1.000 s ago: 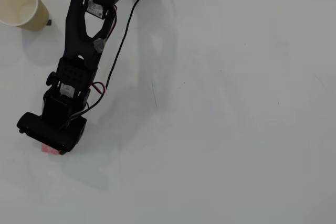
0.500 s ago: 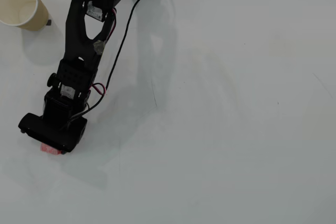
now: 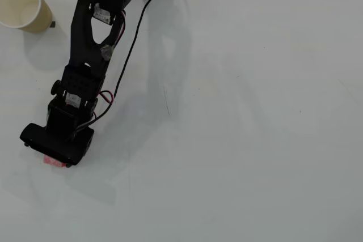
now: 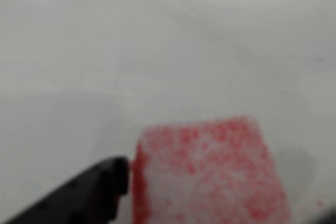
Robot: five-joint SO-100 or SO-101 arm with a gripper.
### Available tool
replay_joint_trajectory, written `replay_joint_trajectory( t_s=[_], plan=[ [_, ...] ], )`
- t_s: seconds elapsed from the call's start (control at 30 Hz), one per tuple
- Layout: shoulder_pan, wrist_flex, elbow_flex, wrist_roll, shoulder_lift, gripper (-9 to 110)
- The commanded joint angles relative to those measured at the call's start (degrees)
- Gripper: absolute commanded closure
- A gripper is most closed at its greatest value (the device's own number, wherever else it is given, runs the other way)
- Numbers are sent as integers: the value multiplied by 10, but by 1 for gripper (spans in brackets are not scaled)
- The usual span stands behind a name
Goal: Pick up the cube and drop it in the cup.
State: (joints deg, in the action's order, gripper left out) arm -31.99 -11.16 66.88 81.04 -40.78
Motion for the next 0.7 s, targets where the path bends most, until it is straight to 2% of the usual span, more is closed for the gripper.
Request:
replay_joint_trajectory(
  t_s=[0.0,0.17,0.67],
  plan=[
    [2,11,-91,-6,-36,71],
    [2,11,-91,-6,-36,79],
    [-2,4,-90,-1,-34,91]
  ],
)
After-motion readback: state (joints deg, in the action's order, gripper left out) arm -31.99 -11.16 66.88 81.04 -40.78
